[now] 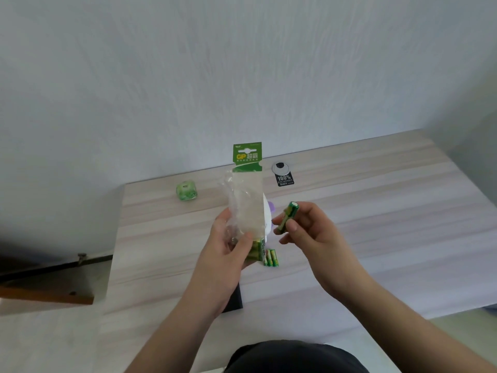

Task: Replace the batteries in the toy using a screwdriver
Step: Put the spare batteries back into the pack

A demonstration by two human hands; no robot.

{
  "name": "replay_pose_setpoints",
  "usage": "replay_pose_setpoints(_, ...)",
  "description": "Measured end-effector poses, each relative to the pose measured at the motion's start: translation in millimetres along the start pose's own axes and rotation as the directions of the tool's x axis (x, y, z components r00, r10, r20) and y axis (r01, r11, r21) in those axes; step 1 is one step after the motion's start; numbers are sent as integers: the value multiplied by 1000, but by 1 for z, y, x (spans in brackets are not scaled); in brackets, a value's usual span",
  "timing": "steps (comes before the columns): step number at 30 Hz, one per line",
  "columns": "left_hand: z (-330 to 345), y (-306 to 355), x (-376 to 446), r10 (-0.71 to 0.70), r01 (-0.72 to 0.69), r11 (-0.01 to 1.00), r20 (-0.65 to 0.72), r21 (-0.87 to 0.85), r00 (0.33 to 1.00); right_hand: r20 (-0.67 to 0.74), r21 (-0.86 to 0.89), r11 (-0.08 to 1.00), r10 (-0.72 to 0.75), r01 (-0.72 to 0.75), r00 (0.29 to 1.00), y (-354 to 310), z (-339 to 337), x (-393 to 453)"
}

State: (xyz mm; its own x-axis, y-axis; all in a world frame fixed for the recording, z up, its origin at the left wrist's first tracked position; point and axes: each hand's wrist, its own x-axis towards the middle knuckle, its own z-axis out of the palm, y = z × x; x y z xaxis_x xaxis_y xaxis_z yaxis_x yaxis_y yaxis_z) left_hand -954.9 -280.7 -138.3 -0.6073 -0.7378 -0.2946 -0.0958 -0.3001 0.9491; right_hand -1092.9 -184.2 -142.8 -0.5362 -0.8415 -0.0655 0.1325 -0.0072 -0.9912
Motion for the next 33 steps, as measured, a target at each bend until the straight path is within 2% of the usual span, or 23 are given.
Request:
replay_pose_setpoints(5, -4, 0, -2, 63, -61, 997, -40, 43, 997, 22, 79, 996, -51, 49, 998, -14, 6, -6)
replay_pose_setpoints(12, -8, -3, -1, 40, -31, 989, -55, 148, 998, 39, 57, 996, -77, 74, 996, -28, 15, -10)
replay_pose_setpoints(17, -10, 0, -2, 5, 2, 983, -37, 183, 999, -75, -100, 995, -23, 16, 997, -28, 18, -8)
replay_pose_setpoints(22, -15, 1, -3, 5, -6, 955, 2, 296, 1000, -167, -338, 941, -85, 24, 982, -28, 17, -2)
replay_pose_setpoints(33, -10, 5, -6, 113, -109, 892, 16, 438, 993, -244, -346, 937, -47, -41, 969, -22, 23, 10)
